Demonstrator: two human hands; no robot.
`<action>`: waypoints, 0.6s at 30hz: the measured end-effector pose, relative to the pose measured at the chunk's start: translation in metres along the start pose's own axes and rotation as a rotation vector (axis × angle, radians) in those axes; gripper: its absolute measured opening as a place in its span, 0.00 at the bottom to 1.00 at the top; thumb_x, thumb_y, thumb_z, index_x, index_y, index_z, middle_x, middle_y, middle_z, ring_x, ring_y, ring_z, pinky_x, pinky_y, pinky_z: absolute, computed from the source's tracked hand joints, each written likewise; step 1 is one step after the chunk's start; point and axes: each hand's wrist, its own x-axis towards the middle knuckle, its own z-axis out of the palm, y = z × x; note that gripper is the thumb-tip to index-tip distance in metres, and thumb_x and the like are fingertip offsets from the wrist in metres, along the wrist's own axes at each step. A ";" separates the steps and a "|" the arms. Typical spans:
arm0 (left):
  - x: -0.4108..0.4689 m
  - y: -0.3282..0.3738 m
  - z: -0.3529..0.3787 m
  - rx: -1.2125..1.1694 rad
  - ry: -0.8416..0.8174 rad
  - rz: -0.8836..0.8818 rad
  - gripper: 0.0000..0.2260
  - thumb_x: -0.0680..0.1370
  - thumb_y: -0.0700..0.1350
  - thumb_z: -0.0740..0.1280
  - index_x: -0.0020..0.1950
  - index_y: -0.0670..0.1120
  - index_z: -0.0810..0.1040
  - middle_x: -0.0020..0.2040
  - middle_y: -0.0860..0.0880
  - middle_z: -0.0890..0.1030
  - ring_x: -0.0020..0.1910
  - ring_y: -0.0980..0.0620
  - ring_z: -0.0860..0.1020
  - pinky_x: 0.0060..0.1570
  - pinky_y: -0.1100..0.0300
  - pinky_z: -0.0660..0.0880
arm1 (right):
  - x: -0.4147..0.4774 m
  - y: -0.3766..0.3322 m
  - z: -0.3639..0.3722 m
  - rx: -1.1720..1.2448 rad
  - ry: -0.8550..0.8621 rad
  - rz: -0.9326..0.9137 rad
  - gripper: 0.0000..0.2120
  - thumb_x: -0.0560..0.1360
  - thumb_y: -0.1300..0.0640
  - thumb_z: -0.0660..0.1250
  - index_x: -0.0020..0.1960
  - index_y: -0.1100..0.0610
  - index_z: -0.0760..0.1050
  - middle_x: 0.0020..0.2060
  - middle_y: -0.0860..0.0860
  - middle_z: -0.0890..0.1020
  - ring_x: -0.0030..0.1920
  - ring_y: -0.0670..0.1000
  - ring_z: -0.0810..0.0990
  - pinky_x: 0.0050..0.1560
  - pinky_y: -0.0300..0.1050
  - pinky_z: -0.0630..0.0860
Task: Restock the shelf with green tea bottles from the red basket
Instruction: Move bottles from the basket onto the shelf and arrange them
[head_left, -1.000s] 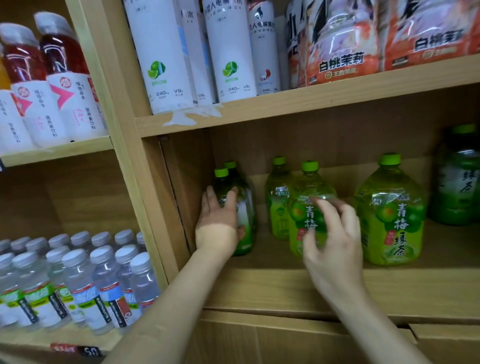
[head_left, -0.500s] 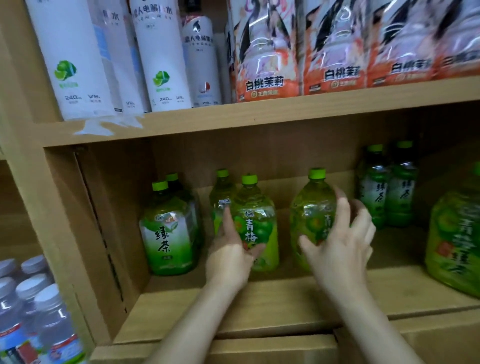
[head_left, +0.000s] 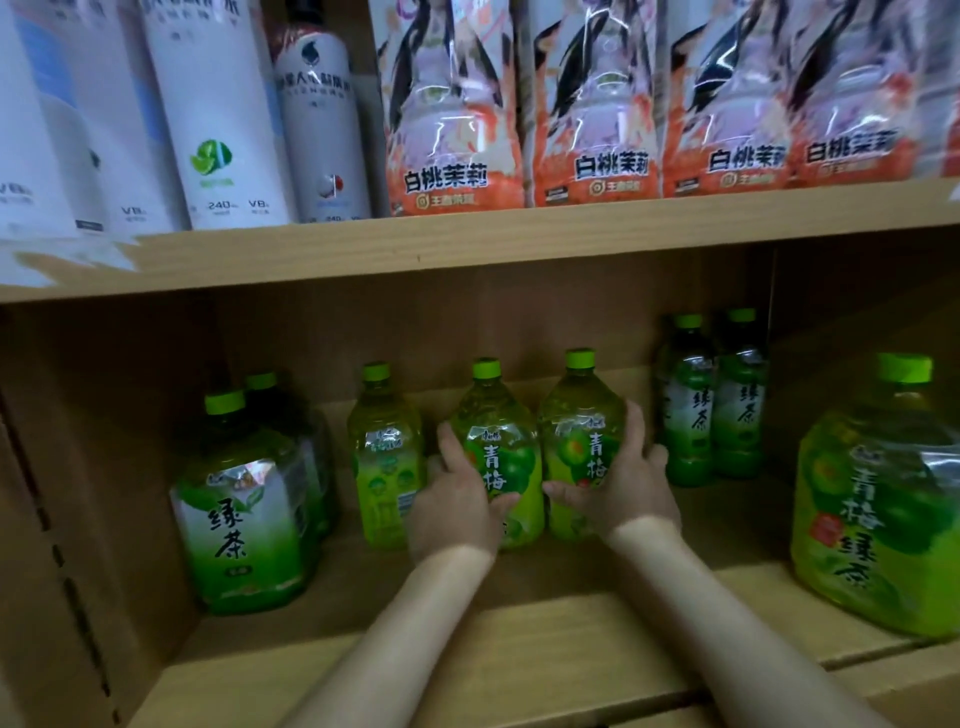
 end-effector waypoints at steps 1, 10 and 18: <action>-0.001 0.003 0.003 0.005 0.008 0.008 0.45 0.73 0.62 0.66 0.76 0.44 0.41 0.70 0.44 0.68 0.54 0.41 0.80 0.40 0.53 0.74 | 0.001 0.004 0.002 0.001 -0.007 -0.020 0.59 0.61 0.40 0.77 0.74 0.43 0.36 0.68 0.62 0.63 0.64 0.64 0.72 0.58 0.56 0.72; 0.020 0.005 0.023 0.008 0.048 0.025 0.39 0.75 0.55 0.67 0.74 0.39 0.47 0.64 0.42 0.72 0.54 0.43 0.80 0.42 0.54 0.75 | 0.021 0.012 0.017 0.099 0.000 -0.127 0.57 0.64 0.46 0.77 0.75 0.41 0.37 0.61 0.58 0.78 0.58 0.61 0.78 0.54 0.53 0.76; 0.001 -0.008 -0.013 0.021 0.235 0.171 0.30 0.77 0.48 0.66 0.74 0.45 0.55 0.61 0.44 0.74 0.52 0.43 0.79 0.39 0.53 0.73 | 0.000 0.001 0.021 -0.172 0.226 -0.370 0.41 0.69 0.47 0.72 0.74 0.42 0.50 0.72 0.62 0.58 0.72 0.65 0.56 0.65 0.65 0.64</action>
